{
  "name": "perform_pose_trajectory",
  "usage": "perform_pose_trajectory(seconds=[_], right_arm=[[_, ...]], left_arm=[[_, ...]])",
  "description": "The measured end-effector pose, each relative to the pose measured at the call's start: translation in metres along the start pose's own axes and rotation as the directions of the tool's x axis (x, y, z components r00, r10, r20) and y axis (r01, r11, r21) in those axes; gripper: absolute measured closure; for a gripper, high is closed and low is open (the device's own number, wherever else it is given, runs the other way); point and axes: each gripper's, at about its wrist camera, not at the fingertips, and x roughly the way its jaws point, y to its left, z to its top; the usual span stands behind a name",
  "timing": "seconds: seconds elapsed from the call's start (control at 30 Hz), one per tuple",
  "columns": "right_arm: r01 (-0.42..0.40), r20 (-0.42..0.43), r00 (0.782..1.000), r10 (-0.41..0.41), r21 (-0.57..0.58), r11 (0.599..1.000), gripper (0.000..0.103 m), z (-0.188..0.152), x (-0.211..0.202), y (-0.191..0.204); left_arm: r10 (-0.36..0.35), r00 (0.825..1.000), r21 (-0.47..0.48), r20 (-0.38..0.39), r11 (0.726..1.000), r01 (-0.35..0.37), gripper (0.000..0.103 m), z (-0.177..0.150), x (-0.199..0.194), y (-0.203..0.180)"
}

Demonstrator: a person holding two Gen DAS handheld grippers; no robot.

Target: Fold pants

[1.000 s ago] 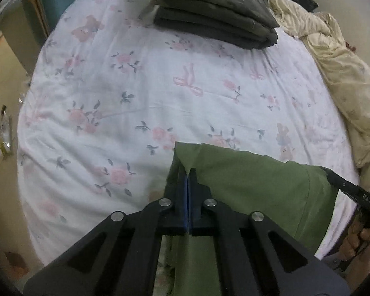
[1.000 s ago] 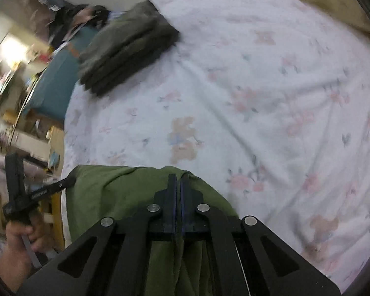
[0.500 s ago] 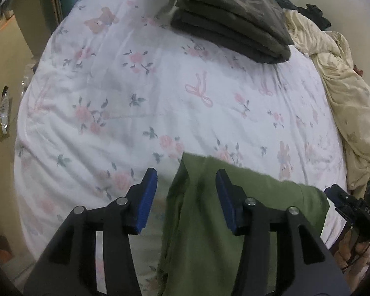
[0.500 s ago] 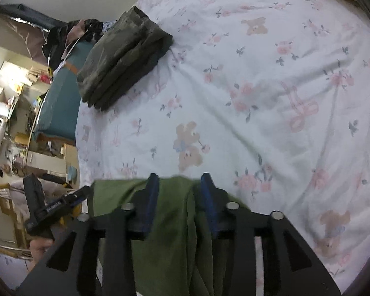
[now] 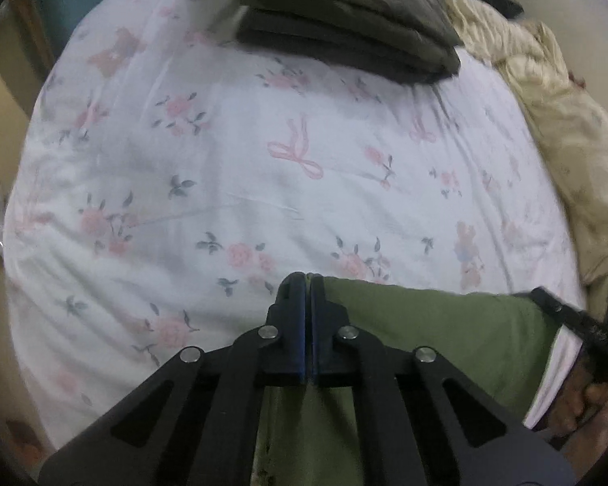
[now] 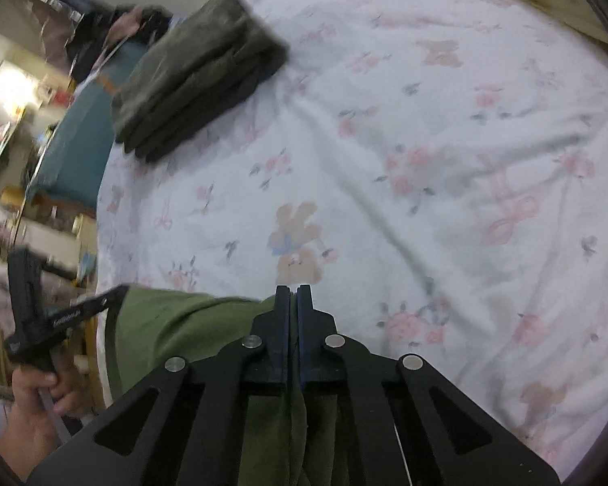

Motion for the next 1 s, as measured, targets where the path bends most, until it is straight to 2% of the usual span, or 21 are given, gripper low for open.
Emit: perform_pose_trajectory(seconds=[0.03, 0.1, 0.2, 0.23, 0.27, 0.3, 0.37, 0.4, 0.47, 0.5, 0.57, 0.6, 0.63, 0.7, 0.77, 0.8, 0.87, 0.93, 1.0], right_arm=[[0.015, 0.007, 1.000, -0.015, 0.028, 1.000, 0.102, 0.000, 0.001, -0.005], [0.093, 0.012, 0.996, -0.094, 0.043, 0.995, 0.102, -0.001, 0.010, -0.008], [0.149, 0.008, 0.989, -0.149, 0.026, 0.989, 0.101, -0.003, 0.018, -0.007], [0.202, 0.028, 0.979, -0.203, 0.017, 0.979, 0.102, -0.003, 0.014, -0.007], [0.278, 0.067, 0.959, -0.277, -0.005, 0.961, 0.101, -0.003, 0.006, -0.007], [0.277, 0.074, 0.958, -0.276, -0.003, 0.961, 0.101, -0.002, 0.002, -0.008], [0.171, 0.078, 0.982, -0.174, 0.048, 0.984, 0.101, 0.002, -0.012, -0.016], [0.101, 0.094, 0.990, -0.104, 0.039, 0.994, 0.101, 0.003, -0.019, -0.012], [0.062, 0.125, 0.991, -0.055, -0.054, 0.997, 0.101, 0.002, -0.025, 0.010], [0.028, 0.125, 0.992, -0.014, -0.112, 0.993, 0.100, -0.001, -0.023, 0.025], [-0.054, 0.085, 0.994, 0.070, -0.183, 0.982, 0.100, -0.005, -0.010, 0.049], [-0.095, 0.041, 0.993, 0.107, -0.219, 0.971, 0.100, -0.009, 0.001, 0.061], [-0.116, 0.001, 0.993, 0.120, -0.253, 0.961, 0.100, -0.014, 0.012, 0.071], [-0.070, -0.053, 0.997, 0.056, -0.307, 0.949, 0.103, -0.025, 0.031, 0.080], [0.062, -0.005, 0.998, -0.067, -0.334, 0.941, 0.103, -0.027, 0.039, 0.073], [0.135, 0.033, 0.991, -0.131, -0.311, 0.941, 0.103, -0.024, 0.037, 0.063], [0.276, 0.086, 0.961, -0.262, -0.262, 0.925, 0.103, -0.016, 0.030, 0.043], [0.264, 0.054, 0.965, -0.258, -0.190, 0.946, 0.103, -0.011, 0.022, 0.022], [0.223, 0.092, 0.973, -0.211, -0.147, 0.964, 0.100, -0.012, 0.002, 0.019]], left_arm=[[-0.002, 1.000, 0.000, -0.003, 1.000, 0.002, 0.103, 0.000, 0.000, 0.000], [0.036, 0.999, 0.075, 0.006, 0.997, -0.036, 0.103, -0.002, 0.001, -0.011], [0.063, 0.998, 0.059, 0.008, 0.996, -0.064, 0.103, -0.001, 0.002, -0.010], [0.097, 0.995, 0.052, 0.020, 0.994, -0.098, 0.101, -0.001, 0.002, -0.009], [0.125, 0.992, 0.047, 0.026, 0.991, -0.126, 0.097, 0.000, 0.000, -0.006], [0.153, 0.988, 0.047, 0.036, 0.987, -0.154, 0.095, -0.001, -0.001, -0.006], [0.206, 0.976, 0.054, 0.076, 0.976, -0.211, 0.080, -0.006, -0.011, -0.008], [0.218, 0.970, 0.057, 0.109, 0.973, -0.225, 0.077, -0.009, -0.018, -0.011], [0.206, 0.954, 0.076, 0.216, 0.971, -0.227, 0.067, -0.019, -0.038, -0.025], [0.177, 0.954, 0.090, 0.242, 0.975, -0.204, 0.065, -0.024, -0.042, -0.032], [0.052, 0.965, 0.155, 0.256, 0.983, -0.094, 0.064, -0.037, -0.045, -0.048], [-0.003, 0.977, 0.203, 0.211, 0.978, -0.041, 0.064, -0.043, -0.038, -0.058], [-0.026, 0.985, 0.238, 0.168, 0.971, -0.015, 0.064, -0.048, -0.029, -0.065], [0.016, 0.993, 0.275, 0.117, 0.960, -0.048, 0.064, -0.056, -0.010, -0.069], [0.051, 0.993, 0.269, 0.103, 0.960, -0.077, 0.062, -0.058, -0.001, -0.063], [0.061, 0.993, 0.259, 0.101, 0.962, -0.086, 0.062, -0.057, -0.001, -0.059], [0.079, 0.992, 0.235, 0.100, 0.967, -0.101, 0.062, -0.055, -0.005, -0.049], [0.114, 0.985, 0.192, 0.131, 0.972, -0.138, 0.064, -0.056, -0.012, -0.043], [0.091, 0.979, 0.149, 0.183, 0.982, -0.119, 0.064, -0.056, -0.026, -0.037]])
